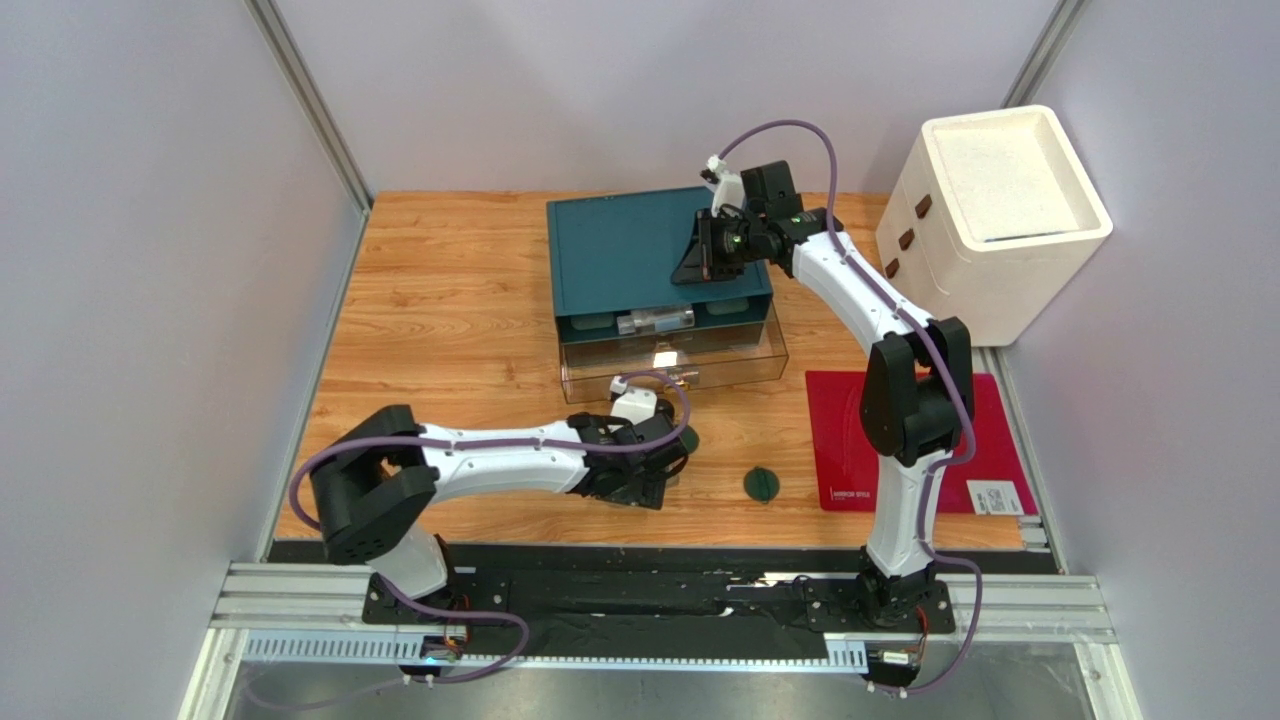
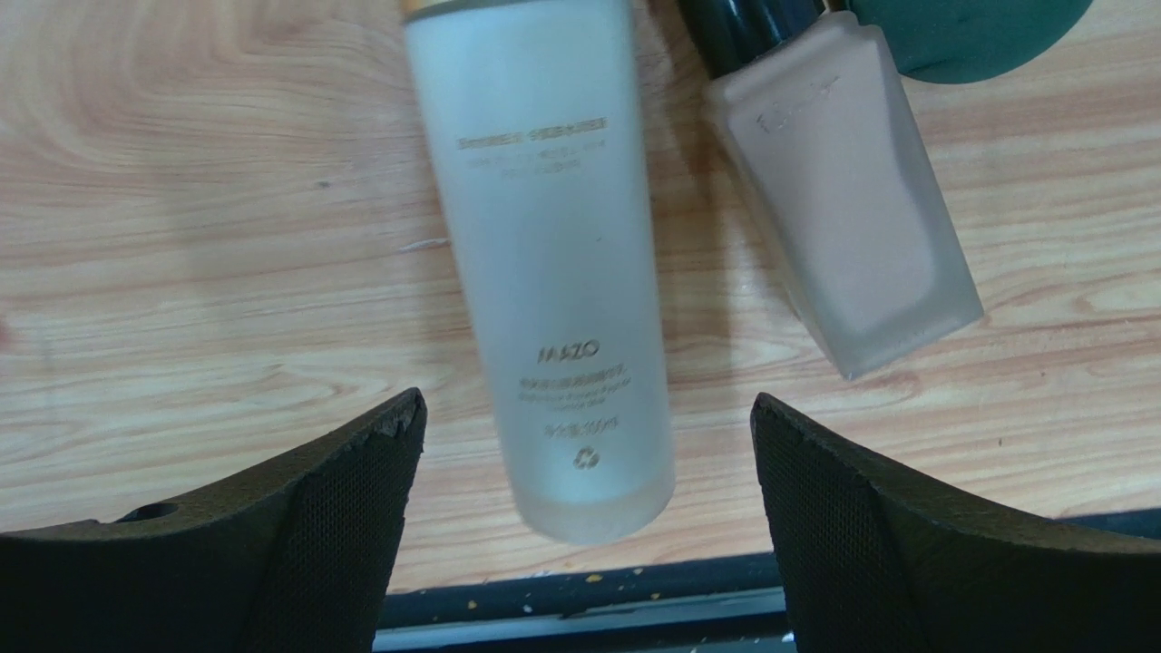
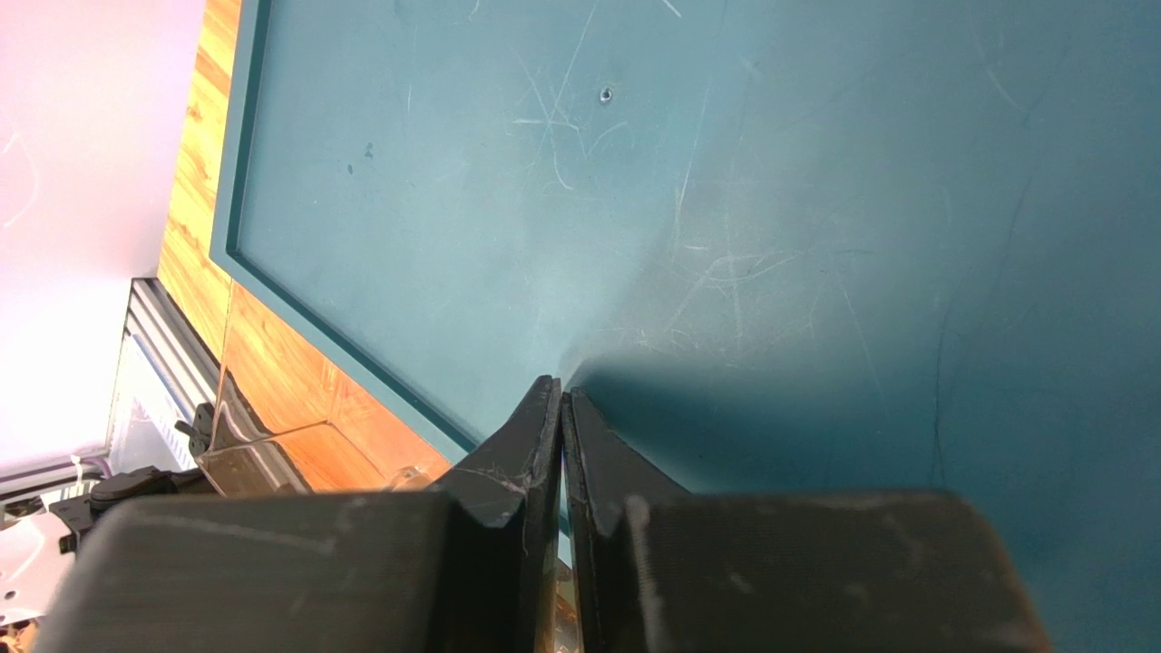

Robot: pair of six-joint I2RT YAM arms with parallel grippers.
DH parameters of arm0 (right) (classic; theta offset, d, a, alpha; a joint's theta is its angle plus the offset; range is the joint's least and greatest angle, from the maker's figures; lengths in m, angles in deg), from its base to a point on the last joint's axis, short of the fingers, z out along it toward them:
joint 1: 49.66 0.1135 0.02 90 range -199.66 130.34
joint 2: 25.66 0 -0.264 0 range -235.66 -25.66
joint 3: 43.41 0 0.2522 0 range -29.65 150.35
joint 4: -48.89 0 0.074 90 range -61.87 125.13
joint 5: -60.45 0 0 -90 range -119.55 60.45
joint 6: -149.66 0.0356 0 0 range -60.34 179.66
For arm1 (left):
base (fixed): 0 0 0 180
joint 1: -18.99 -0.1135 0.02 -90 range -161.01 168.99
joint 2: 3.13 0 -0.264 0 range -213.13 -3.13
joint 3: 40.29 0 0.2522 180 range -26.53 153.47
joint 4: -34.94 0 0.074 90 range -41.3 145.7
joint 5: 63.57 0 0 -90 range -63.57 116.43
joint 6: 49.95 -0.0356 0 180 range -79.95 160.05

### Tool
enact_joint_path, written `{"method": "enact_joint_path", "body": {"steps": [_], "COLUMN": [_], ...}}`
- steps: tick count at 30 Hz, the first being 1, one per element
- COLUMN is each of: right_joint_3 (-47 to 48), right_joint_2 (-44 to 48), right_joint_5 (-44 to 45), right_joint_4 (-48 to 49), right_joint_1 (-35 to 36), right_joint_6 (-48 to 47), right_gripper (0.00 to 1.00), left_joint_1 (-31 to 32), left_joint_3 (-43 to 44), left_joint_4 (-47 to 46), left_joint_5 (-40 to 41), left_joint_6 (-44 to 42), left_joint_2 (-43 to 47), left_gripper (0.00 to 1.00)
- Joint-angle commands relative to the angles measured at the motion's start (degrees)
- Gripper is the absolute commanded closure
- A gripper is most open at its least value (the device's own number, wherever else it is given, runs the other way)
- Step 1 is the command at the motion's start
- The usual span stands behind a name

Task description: Organize the makeup

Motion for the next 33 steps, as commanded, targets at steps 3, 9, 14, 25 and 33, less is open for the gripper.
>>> {"method": "enact_joint_path", "body": {"steps": [3, 9, 14, 25, 33], "right_joint_3": [-2.05, -2.13, -2.22, -2.22, -1.87], "right_joint_2": [-4.37, -4.55, -4.64, -4.99, -5.43], "right_joint_5": [2.65, 1.87, 1.33, 1.07, 0.90], "right_joint_4": [-7.88, -7.88, -7.88, -8.67, -9.20], "right_joint_1": [0.10, 0.10, 0.01, 0.10, 0.01], "right_joint_6": [-1.89, -1.54, -1.45, -1.98, -1.63], "right_gripper": [0.91, 0.91, 0.91, 0.91, 0.91], "left_joint_1": [0.23, 0.23, 0.75, 1.72, 4.62], "left_joint_3": [3.15, 2.54, -0.01, -2.74, 5.25], "left_joint_4": [-2.57, -0.72, 1.21, 12.09, 18.96], "left_joint_5": [-2.40, -3.01, -2.49, 0.32, 3.40], "left_joint_6": [0.54, 1.60, 2.56, 4.25, -9.80], "left_joint_2": [-5.64, -8.28, -4.96, 8.31, 16.93], "left_gripper": [0.15, 0.68, 1.00, 1.00, 1.00]}}
